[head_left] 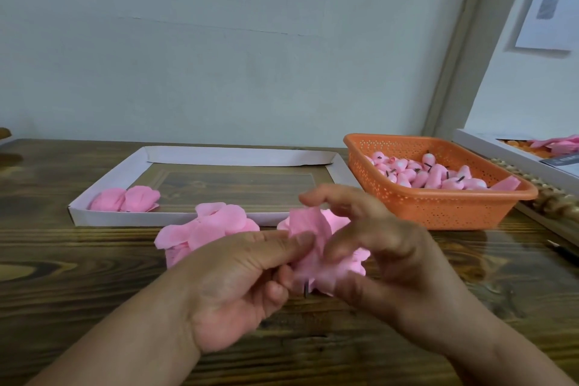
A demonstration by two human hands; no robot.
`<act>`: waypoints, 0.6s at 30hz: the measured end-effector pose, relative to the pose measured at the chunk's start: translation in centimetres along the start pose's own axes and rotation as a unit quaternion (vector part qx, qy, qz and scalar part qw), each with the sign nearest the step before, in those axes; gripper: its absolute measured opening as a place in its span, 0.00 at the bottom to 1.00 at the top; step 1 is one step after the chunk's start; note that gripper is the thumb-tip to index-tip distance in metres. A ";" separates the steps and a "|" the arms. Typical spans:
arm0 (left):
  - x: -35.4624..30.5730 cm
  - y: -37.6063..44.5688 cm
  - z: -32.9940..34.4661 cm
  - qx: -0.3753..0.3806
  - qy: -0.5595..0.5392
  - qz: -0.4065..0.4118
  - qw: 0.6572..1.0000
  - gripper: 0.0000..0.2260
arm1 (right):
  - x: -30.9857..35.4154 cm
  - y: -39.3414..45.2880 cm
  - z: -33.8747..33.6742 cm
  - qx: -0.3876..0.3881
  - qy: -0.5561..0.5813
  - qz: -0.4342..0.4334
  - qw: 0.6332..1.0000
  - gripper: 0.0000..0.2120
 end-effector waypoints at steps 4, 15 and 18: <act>-0.1 -0.4 0.6 0.035 0.009 -0.005 0.999 0.01 | -0.8 0.3 -0.7 -0.064 0.077 0.034 0.994 0.03; -0.6 -0.9 1.1 0.103 -0.004 0.021 0.994 0.09 | -0.6 0.4 -1.3 -0.070 0.071 0.032 0.995 0.02; -0.8 -1.1 1.5 0.168 -0.070 -0.012 0.983 0.14 | -0.7 0.5 -1.5 -0.081 0.076 0.032 0.993 0.03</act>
Point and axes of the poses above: each hand's wrist, its own y-axis towards the middle knuckle, its own z-axis out of the palm, x = y × z, the point moved 5 cm from there along y, towards the middle knuckle, and after that the axes turned 1 degree about -y, right-handed, at the moved point
